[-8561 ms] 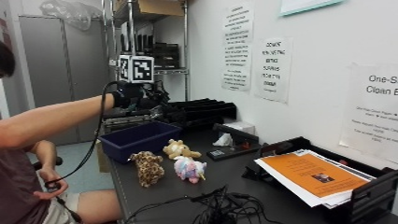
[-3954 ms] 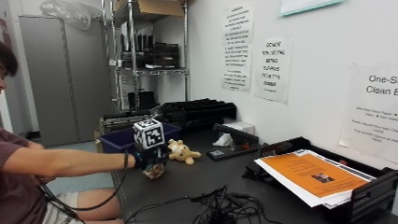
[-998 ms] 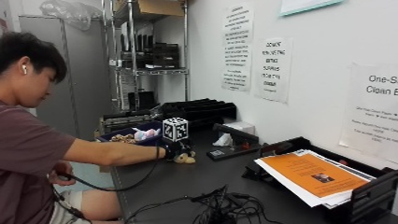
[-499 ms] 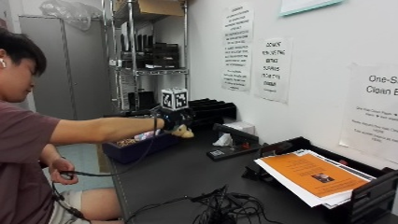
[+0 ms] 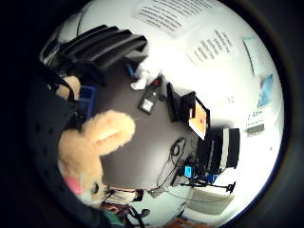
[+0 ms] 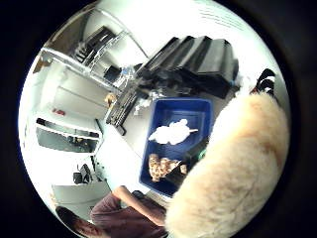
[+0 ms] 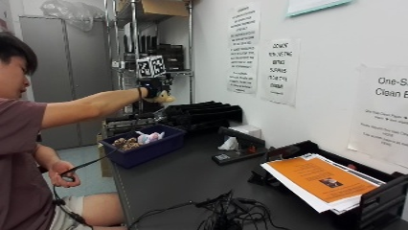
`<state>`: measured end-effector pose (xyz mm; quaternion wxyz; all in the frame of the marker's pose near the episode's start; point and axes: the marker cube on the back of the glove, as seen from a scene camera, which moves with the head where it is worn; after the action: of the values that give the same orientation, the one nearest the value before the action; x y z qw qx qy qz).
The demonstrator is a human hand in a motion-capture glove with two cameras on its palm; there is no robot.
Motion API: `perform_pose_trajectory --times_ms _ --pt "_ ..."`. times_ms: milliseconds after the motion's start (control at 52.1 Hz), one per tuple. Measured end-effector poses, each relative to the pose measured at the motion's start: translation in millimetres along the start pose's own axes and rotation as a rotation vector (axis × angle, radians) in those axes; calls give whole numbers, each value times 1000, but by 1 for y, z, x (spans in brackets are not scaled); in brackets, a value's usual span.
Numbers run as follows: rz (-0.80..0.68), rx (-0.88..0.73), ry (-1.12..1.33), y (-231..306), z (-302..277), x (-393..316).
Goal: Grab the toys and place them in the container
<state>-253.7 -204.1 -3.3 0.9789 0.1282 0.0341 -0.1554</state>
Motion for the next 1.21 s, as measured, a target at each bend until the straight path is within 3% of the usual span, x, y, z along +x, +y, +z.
perform_pose_trajectory --times_ms 365,518,749,864,1113,1209 --pt "-210 44 -120 -1 3 -89" --pt "-145 45 -120 -16 18 -104" --pt "20 -452 -23 -10 51 -93" --pt "-24 -323 -118 -17 47 -95" --pt "38 -332 -86 -6 43 -79" --pt "-35 -301 -95 -2 42 -82"
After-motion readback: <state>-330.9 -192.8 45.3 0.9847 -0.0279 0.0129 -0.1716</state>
